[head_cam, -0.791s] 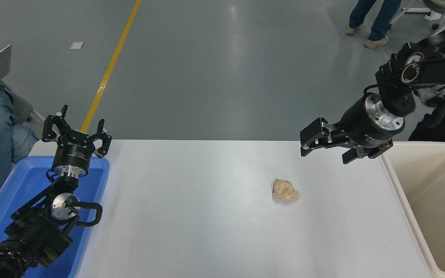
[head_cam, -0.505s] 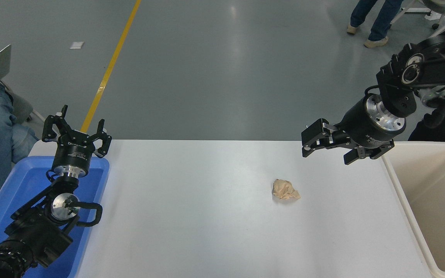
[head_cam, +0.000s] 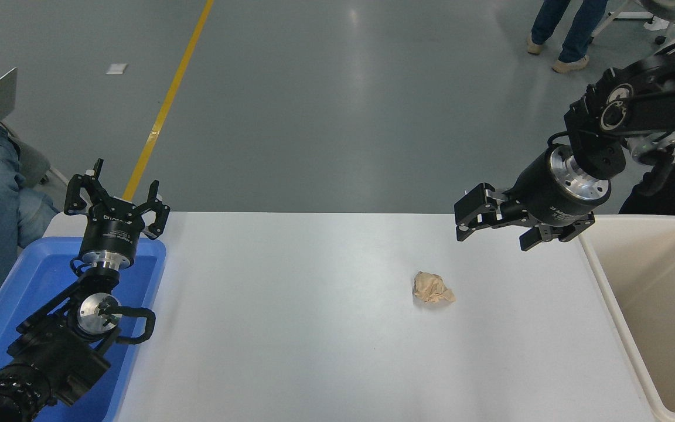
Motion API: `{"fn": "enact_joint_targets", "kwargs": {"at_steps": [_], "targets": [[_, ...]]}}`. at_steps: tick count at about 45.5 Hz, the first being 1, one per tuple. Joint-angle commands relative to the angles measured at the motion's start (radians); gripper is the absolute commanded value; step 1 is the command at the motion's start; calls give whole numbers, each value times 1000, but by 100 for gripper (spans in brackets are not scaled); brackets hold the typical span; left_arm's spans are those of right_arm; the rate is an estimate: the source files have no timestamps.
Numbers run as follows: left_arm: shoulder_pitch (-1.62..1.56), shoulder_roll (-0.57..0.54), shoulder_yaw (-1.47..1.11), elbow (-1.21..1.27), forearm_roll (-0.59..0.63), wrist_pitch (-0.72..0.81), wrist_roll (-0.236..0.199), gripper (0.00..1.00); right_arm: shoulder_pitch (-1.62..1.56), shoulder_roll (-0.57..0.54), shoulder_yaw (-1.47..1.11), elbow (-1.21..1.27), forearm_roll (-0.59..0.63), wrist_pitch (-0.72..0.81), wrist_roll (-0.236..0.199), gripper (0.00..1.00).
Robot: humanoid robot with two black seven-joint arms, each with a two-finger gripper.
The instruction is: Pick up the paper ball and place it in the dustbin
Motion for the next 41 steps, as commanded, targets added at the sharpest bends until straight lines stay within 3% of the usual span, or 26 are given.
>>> {"fn": "enact_joint_targets", "kwargs": {"at_steps": [1,41], "targets": [[0,0,0,-1,0,0,0,99,-5,19,0,-14,3,0,0,100],[0,2,0,-1,0,-2,0,99,-39,18,-1,-33,19,-2,3,100]]}}
